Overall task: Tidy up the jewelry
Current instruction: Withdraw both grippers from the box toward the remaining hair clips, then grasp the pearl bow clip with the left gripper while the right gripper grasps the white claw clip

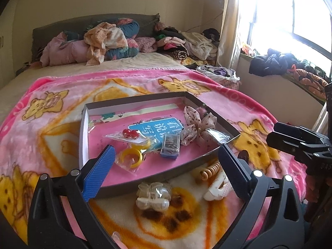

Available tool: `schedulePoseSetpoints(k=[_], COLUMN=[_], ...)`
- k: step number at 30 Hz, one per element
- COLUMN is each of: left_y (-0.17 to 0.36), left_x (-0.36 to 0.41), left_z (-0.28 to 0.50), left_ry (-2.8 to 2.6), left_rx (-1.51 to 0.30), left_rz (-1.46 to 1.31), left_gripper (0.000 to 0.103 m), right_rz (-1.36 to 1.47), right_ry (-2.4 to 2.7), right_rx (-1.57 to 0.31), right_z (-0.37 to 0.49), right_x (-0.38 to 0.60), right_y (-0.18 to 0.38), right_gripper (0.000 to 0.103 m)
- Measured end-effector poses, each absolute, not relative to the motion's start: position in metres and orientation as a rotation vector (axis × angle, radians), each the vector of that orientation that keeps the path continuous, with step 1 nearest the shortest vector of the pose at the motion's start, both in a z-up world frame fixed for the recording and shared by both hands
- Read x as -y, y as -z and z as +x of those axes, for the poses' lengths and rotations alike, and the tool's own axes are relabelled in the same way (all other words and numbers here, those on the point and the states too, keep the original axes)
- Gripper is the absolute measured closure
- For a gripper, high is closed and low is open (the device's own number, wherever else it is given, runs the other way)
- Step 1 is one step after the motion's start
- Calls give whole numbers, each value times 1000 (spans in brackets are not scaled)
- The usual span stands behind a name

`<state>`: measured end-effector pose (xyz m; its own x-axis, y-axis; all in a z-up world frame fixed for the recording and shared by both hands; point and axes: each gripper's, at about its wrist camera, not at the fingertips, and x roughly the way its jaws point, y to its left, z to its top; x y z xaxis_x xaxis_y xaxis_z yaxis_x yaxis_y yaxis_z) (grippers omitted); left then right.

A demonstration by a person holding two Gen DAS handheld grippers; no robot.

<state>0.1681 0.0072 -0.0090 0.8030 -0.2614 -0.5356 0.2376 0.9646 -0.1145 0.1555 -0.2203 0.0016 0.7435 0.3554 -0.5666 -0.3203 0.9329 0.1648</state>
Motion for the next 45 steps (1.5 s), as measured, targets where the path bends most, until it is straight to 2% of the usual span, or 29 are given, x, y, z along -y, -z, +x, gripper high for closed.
schedulePoseSetpoints(k=[25, 45], left_y=[33, 65], left_x=[-28, -33], left_z=[134, 147], left_ry=[228, 234], left_rx=[-629, -706], left_rz=[-23, -10], left_gripper=[12, 12], right_rz=[-17, -85], right_ry=[-409, -420], right_rx=[-681, -787], right_z=[114, 148], right_x=[195, 172], right_y=[24, 64], right_gripper=[20, 20])
